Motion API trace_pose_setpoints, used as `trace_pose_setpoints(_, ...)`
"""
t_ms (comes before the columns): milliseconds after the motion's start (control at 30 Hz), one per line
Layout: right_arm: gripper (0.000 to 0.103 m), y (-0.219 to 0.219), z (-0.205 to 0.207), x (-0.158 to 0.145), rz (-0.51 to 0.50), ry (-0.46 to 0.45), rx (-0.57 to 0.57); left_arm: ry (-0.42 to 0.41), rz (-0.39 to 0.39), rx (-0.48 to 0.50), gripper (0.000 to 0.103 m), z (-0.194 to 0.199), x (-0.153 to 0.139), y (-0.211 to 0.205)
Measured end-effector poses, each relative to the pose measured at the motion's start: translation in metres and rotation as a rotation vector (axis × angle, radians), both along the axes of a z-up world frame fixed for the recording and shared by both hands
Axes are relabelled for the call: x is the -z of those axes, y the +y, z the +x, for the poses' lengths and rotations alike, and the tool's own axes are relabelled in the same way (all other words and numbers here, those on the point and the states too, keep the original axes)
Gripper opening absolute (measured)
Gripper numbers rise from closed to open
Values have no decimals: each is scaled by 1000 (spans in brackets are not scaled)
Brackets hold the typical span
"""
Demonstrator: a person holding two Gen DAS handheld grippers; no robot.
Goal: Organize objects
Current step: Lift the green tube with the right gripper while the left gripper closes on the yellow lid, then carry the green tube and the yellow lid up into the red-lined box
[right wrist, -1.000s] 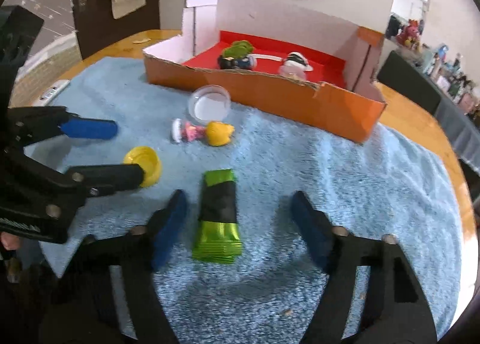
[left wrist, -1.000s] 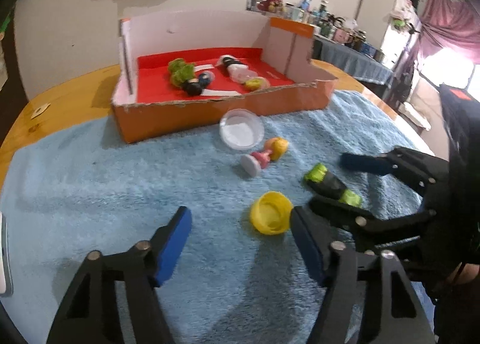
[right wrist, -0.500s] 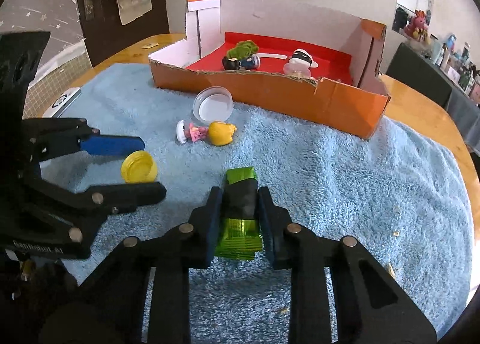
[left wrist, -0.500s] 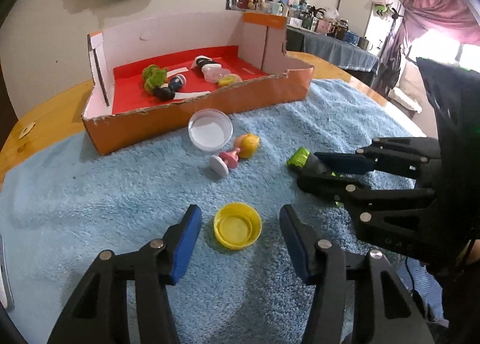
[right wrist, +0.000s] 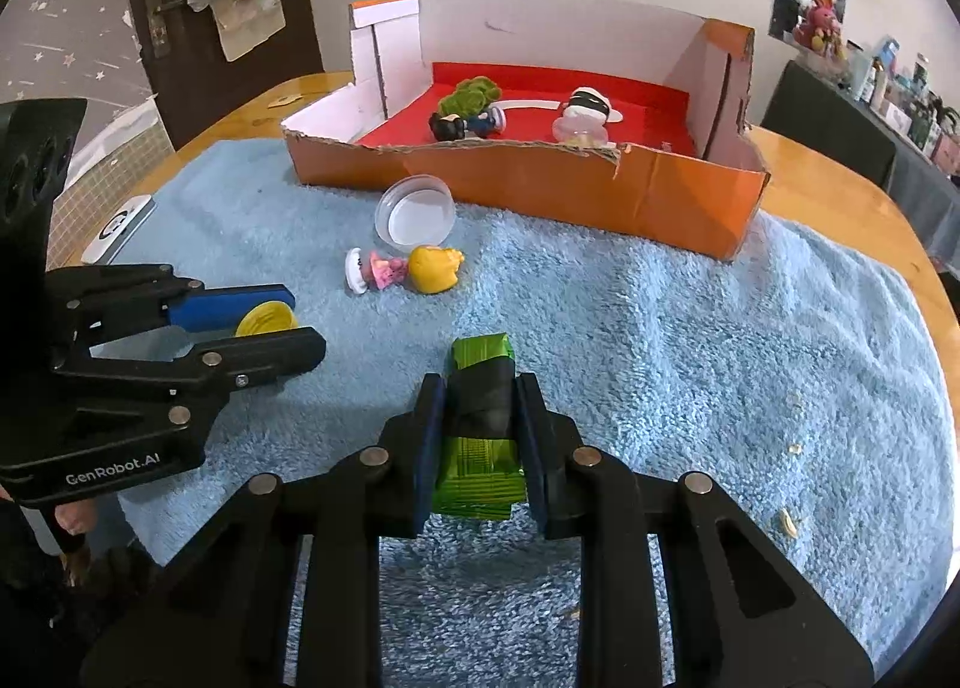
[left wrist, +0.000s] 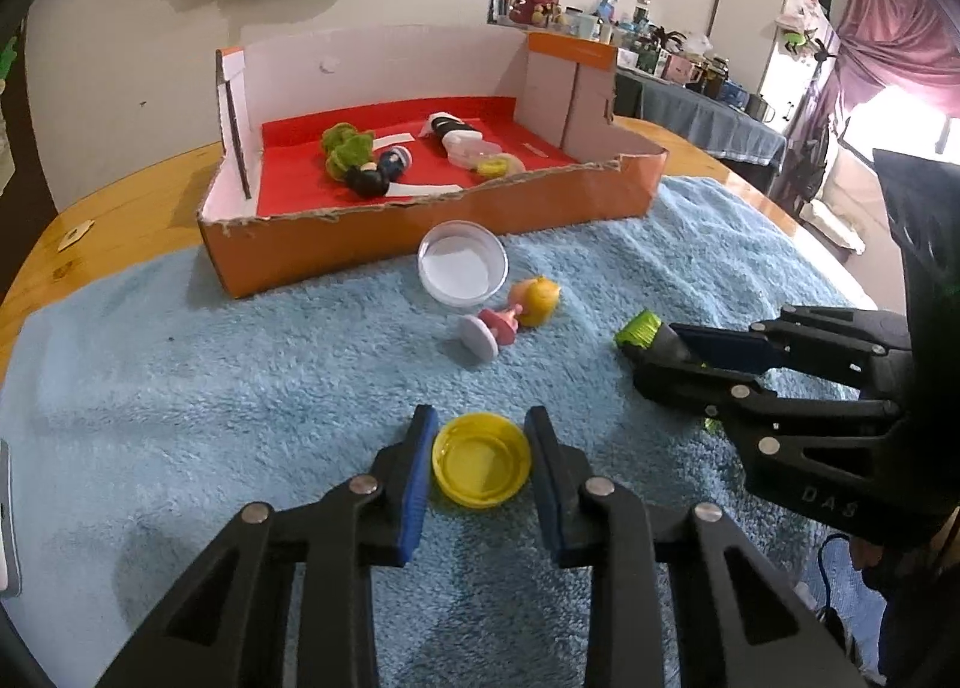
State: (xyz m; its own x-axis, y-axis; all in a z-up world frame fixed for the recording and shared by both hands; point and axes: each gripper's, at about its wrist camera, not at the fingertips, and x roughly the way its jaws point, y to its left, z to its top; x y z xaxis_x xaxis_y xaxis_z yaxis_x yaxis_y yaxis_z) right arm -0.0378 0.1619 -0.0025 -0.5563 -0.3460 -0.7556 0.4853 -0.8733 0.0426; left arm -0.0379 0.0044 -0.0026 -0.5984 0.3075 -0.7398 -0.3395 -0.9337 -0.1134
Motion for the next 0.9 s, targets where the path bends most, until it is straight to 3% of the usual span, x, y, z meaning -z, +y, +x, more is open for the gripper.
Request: trace_pose_setpoints(900,22,8,-19,-38,-133,-1,45,53,58,-84,31,-17,-38,-12)
